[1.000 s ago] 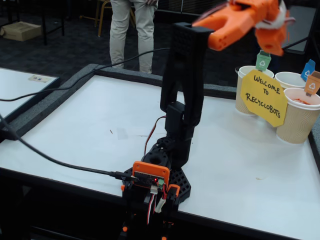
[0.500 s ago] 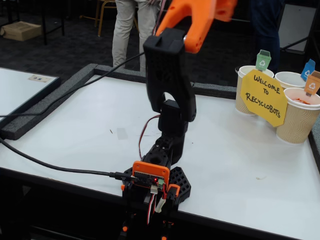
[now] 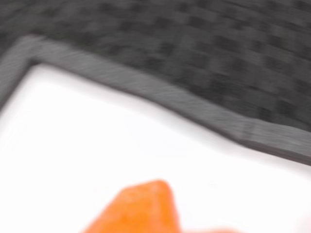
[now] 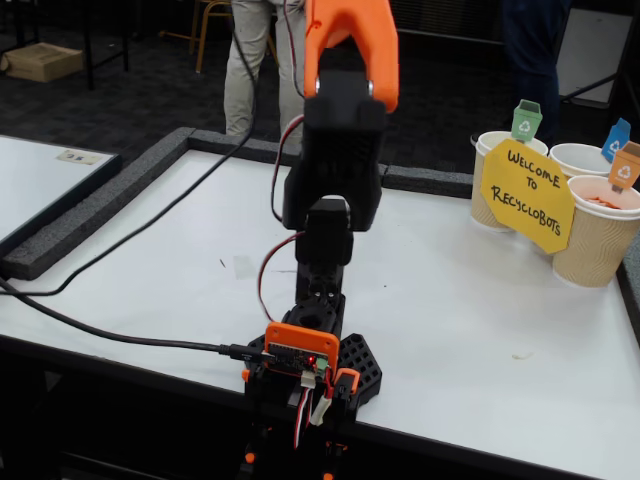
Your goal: Sort rubbish by color.
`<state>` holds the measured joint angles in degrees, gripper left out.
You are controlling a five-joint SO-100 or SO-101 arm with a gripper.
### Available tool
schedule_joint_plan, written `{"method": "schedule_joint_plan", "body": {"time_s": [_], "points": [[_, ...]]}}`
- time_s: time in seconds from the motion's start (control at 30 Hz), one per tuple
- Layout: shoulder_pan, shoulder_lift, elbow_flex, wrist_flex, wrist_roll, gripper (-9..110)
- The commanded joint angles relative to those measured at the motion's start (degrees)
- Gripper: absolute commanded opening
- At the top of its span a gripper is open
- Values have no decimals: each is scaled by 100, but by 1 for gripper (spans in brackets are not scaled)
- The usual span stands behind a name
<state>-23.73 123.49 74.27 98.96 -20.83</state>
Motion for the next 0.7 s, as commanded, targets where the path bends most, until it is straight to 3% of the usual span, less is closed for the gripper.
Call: {"method": "schedule_joint_plan", "body": {"time_s": [0.0, 0.47, 0.67], "points": [[-853, 589, 35, 132, 26, 0], [-2391, 1292, 1354, 141, 26, 0], [-3612, 1714, 2364, 149, 62, 0]]}}
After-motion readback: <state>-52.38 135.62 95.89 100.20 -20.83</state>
